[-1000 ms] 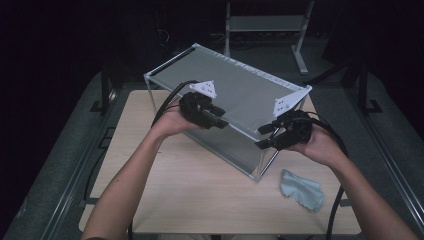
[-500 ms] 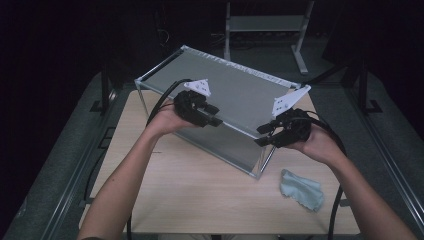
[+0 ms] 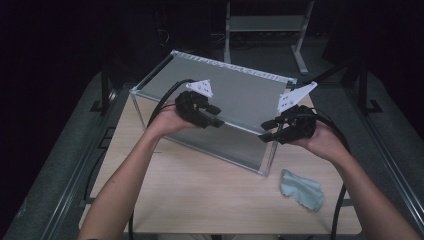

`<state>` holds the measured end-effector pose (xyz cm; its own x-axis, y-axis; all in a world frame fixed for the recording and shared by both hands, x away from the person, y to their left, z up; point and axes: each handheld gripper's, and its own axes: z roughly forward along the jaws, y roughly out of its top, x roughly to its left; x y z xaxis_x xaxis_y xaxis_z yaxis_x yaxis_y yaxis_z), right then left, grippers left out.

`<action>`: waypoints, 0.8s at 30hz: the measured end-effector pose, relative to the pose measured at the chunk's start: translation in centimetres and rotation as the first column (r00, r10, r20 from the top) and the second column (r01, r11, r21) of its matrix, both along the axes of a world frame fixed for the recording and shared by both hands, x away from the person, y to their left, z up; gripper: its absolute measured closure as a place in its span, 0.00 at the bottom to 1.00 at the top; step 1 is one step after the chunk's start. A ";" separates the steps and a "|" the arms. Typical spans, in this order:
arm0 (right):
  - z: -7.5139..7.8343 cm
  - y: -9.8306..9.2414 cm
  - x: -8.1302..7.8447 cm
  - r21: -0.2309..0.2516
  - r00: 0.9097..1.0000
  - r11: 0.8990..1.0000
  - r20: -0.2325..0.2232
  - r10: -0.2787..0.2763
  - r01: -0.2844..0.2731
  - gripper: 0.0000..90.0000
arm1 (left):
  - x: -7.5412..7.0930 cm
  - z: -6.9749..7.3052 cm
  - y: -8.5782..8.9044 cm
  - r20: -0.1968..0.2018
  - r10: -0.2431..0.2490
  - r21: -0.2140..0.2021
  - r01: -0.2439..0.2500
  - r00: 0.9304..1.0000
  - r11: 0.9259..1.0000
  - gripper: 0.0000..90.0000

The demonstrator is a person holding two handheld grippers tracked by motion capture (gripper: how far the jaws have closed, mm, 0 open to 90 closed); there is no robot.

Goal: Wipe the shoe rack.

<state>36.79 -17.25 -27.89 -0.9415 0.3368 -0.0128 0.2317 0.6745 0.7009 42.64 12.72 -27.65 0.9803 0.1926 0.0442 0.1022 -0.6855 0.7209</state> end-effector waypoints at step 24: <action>-0.4 -3.1 0.4 0.019 0.999 0.999 -0.009 -0.031 0.031 0.68 | 0.3 -0.3 2.6 -0.008 0.053 -0.002 -0.053 0.999 0.999 0.56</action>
